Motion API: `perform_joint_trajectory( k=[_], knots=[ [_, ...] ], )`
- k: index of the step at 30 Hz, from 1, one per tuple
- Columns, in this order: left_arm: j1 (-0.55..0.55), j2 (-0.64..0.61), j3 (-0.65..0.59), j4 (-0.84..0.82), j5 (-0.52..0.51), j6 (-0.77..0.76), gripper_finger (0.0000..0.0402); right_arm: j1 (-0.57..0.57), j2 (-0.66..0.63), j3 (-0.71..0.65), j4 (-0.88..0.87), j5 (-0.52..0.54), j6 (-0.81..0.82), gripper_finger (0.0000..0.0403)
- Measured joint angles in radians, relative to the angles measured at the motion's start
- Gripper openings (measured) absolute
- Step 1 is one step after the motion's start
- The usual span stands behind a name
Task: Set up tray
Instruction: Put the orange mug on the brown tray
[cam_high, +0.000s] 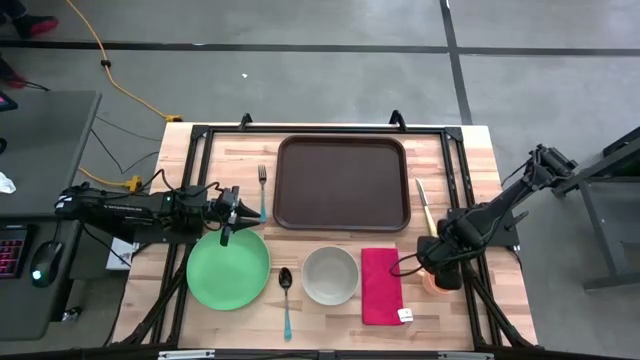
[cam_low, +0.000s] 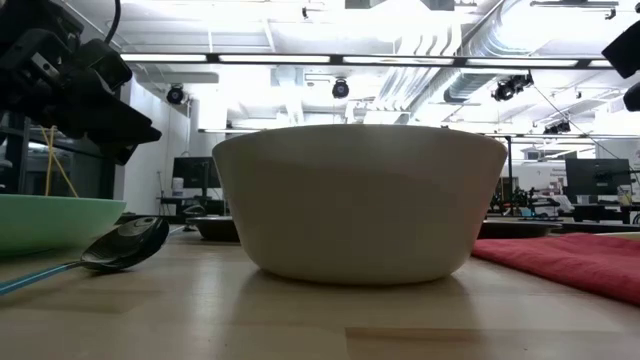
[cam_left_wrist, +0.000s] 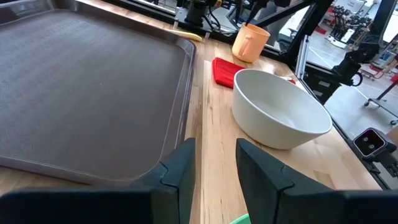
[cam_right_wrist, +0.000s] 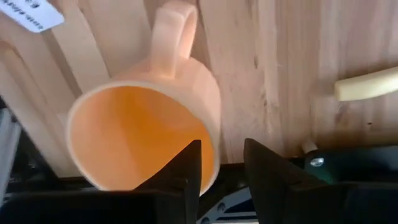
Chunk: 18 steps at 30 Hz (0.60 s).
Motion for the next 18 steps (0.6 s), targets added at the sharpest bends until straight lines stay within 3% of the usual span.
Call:
perform_joint_trajectory(
  k=[18],
  knots=[
    [0.0, 0.0, 0.0, 0.0, -0.035, 0.0, 0.0145, 0.0, 0.001, 0.0, 0.052, 0.028, 0.0, 0.0099]
  ],
)
